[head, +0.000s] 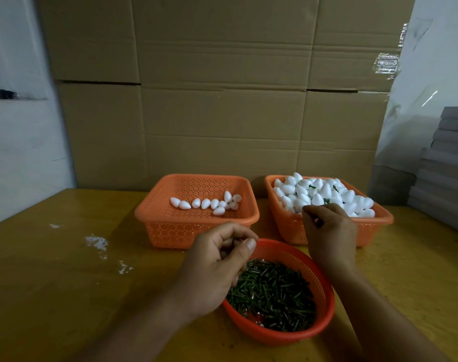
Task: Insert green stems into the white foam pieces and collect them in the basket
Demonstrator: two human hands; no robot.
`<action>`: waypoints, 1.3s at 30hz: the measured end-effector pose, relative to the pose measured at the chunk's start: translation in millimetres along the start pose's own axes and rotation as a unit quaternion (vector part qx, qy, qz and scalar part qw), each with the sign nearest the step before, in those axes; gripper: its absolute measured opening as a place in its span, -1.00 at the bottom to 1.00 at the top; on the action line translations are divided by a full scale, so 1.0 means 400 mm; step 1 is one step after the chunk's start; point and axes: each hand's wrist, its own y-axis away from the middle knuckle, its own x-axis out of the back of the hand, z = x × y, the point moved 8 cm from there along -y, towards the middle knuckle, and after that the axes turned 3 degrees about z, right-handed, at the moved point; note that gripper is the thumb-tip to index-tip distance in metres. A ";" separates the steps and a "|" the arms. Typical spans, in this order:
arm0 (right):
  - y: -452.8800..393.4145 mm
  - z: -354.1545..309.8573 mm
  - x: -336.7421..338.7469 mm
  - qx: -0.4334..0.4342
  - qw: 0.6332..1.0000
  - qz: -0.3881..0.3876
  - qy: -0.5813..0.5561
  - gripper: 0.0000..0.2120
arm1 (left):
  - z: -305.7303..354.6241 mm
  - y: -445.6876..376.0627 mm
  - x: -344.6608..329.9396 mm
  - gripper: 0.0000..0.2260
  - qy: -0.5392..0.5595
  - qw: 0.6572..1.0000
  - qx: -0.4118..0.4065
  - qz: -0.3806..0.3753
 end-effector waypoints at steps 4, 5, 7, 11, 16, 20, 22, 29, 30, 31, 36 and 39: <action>-0.001 0.017 -0.009 -0.018 1.000 -0.009 0.003 -0.87 | -0.005 0.003 -0.004 -0.82 0.001 1.000 0.006 -0.002; -0.001 0.019 -0.011 -0.019 1.000 -0.012 0.004 -0.86 | -0.005 0.003 -0.005 -0.82 -0.001 1.000 0.006 -0.003; 0.000 0.022 -0.014 -0.024 1.000 -0.017 0.004 -0.84 | -0.005 0.003 -0.005 -0.84 -0.007 1.000 0.005 -0.004; -0.001 0.029 -0.014 -0.036 0.999 -0.015 -0.009 -0.81 | -0.007 0.001 -0.006 -0.86 -0.011 1.000 0.004 -0.004; -0.001 0.036 -0.004 -0.034 0.999 -0.003 -0.021 -0.82 | -0.007 0.004 -0.010 -0.89 -0.011 1.000 -0.001 -0.008; -0.002 0.036 0.001 -0.027 1.000 0.000 -0.013 -0.84 | -0.006 0.002 -0.011 -0.83 -0.021 1.000 -0.005 -0.013; -0.001 0.033 0.006 -0.030 0.999 0.000 -0.017 -0.85 | -0.009 0.001 -0.011 -0.75 -0.022 1.000 -0.004 -0.015; 0.007 -0.001 0.058 -0.067 0.995 0.004 -0.074 -0.73 | 0.008 -0.009 0.024 -0.64 -0.048 0.998 -0.034 0.028; 0.011 -0.013 0.068 -0.063 0.995 -0.002 -0.082 -0.71 | 0.010 -0.018 0.040 -0.66 -0.045 0.998 -0.029 0.043; 0.016 -0.031 0.078 -0.051 0.995 -0.008 -0.089 -0.71 | 0.010 -0.030 0.059 -0.71 -0.045 0.997 -0.018 0.058; 0.025 -0.148 0.118 0.049 0.990 -0.012 -0.132 -0.68 | 0.015 -0.160 0.152 -0.89 -0.158 0.983 0.021 0.089; 0.038 -0.207 0.124 0.106 0.983 -0.018 -0.149 -0.75 | 0.000 -0.262 0.180 -0.90 -0.278 0.957 0.047 0.067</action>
